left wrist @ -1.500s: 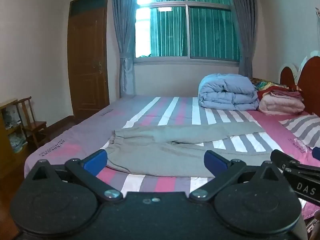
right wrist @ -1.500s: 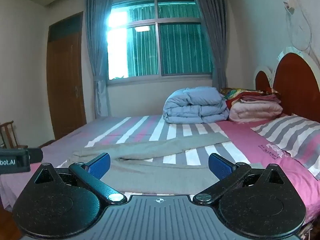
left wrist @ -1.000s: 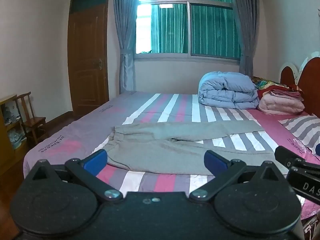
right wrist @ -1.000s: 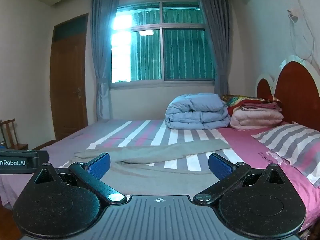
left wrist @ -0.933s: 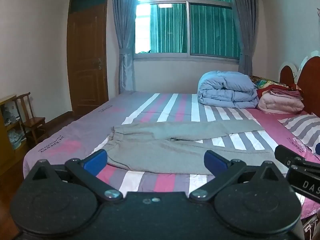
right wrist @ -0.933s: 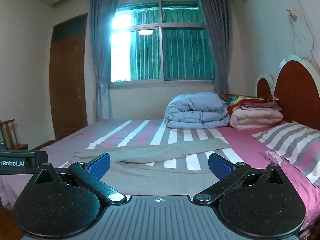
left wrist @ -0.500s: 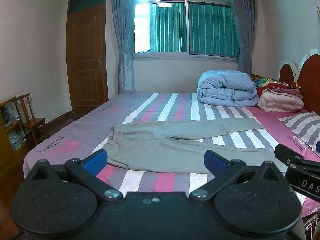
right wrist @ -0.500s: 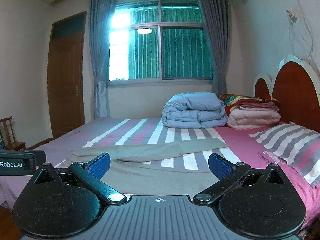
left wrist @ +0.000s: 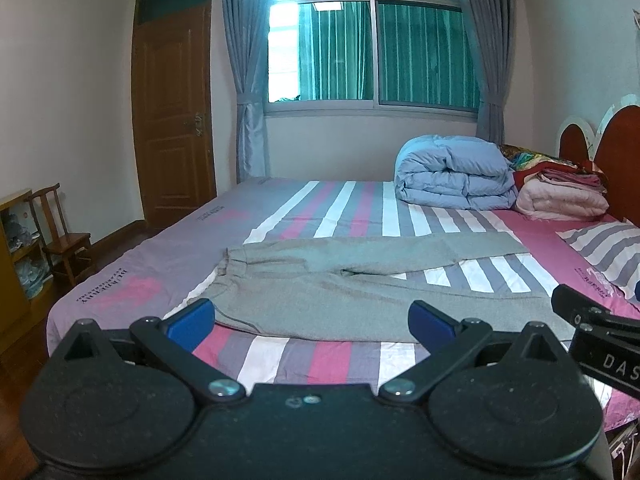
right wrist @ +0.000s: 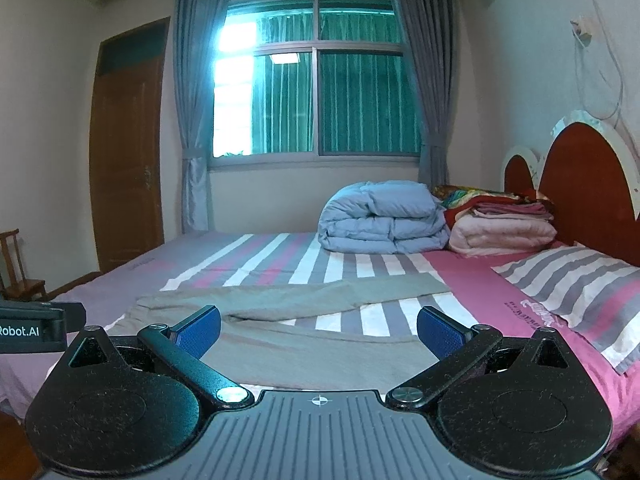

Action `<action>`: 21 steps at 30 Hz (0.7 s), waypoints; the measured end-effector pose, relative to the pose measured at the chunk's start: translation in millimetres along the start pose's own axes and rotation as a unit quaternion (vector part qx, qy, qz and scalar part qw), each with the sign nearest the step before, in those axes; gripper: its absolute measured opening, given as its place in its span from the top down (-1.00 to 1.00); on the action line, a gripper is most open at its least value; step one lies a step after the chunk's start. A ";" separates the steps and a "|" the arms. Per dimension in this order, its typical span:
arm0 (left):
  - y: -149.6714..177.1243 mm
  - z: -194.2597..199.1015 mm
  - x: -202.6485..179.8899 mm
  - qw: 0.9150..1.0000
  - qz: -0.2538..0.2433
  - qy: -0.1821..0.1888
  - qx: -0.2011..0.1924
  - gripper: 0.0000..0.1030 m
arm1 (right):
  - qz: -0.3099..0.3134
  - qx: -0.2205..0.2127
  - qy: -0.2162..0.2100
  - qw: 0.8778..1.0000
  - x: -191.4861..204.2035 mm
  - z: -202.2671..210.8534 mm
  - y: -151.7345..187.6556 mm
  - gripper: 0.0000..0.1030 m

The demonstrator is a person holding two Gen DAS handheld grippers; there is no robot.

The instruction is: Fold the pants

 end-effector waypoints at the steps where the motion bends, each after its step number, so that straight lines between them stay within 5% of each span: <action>1: 0.7 0.6 0.3 1.000 0.000 0.000 0.000 -0.88 | 0.001 0.001 0.001 1.000 0.9 0.0 -0.3 -1.00; 21: 5.0 -4.4 -8.4 1.000 -0.007 -0.004 0.014 -0.88 | -0.024 0.036 -0.002 0.999 -5.3 -13.3 3.2 -1.00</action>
Point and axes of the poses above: each gripper's, at about its wrist camera, not at the fingertips, and z roughly against the way its jaws point, x to its left, y to its underside, the point moved 2 cm from there along -z, roughly the way its jaws point, and after that the axes turned 15 degrees about z, right-handed, at the moved point
